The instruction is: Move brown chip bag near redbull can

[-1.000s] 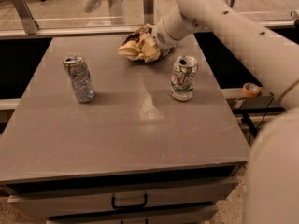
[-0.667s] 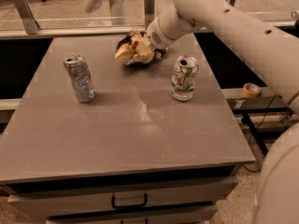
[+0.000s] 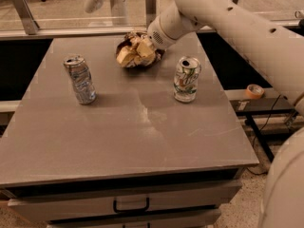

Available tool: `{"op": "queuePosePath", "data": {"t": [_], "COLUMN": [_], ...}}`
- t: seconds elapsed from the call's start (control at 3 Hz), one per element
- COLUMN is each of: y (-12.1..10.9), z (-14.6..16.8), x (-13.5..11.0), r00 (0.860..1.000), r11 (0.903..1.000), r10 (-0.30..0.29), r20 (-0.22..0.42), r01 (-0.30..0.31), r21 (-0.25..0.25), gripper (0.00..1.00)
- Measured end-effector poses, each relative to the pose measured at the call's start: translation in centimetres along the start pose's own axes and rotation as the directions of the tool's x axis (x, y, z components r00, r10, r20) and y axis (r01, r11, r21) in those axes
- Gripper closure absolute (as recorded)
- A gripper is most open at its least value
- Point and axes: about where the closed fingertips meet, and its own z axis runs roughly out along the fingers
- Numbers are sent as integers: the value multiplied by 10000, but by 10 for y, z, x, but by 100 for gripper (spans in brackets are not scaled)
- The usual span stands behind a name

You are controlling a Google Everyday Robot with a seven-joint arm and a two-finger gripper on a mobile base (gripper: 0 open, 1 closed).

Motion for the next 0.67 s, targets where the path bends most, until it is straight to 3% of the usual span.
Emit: {"op": "queuePosePath", "data": {"t": [0.33, 0.67], "y": [26, 52], "z": [-2, -1], "x": [-9, -11], "r00": [10000, 9998], "r11": [9990, 9943], "r10": [-60, 186], "r20": [74, 63], "r01": [63, -179], "r21": [-450, -1048], "gripper": [100, 84]}}
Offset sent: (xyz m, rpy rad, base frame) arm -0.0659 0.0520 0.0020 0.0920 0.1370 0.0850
